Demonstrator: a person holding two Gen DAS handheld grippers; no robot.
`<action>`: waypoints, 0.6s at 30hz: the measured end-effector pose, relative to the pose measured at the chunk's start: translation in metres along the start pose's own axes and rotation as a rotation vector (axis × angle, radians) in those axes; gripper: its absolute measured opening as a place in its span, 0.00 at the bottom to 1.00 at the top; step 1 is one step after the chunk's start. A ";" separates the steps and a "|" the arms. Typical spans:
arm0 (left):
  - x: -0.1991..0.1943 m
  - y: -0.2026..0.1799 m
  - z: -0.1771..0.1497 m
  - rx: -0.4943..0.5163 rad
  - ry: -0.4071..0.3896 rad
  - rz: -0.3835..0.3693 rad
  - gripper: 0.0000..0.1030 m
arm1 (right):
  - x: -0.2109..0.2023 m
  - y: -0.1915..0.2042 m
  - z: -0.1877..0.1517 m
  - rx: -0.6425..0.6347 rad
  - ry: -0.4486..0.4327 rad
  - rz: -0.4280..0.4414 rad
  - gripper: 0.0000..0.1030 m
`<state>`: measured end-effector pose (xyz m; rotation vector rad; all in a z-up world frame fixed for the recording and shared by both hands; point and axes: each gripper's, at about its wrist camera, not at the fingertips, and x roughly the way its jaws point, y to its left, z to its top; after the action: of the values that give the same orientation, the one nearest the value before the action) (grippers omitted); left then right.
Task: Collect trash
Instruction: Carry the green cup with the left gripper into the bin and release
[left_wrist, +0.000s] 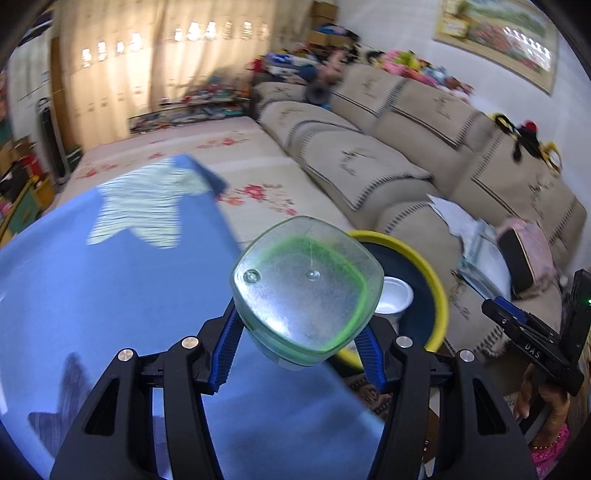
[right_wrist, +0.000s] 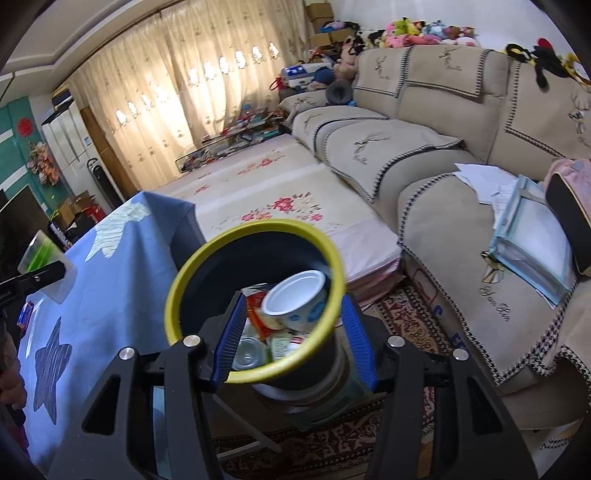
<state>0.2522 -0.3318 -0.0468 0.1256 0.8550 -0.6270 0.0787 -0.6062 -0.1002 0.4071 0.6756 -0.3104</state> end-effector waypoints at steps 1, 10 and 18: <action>0.008 -0.012 0.003 0.013 0.014 -0.016 0.55 | -0.001 -0.005 0.000 0.007 0.001 -0.003 0.49; 0.085 -0.081 0.023 0.084 0.116 -0.067 0.55 | 0.003 -0.045 -0.014 0.069 0.032 -0.022 0.50; 0.154 -0.107 0.022 0.104 0.252 -0.052 0.58 | 0.004 -0.054 -0.016 0.093 0.033 -0.009 0.53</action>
<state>0.2819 -0.4983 -0.1303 0.2817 1.0713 -0.7144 0.0513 -0.6464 -0.1283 0.4989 0.6974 -0.3452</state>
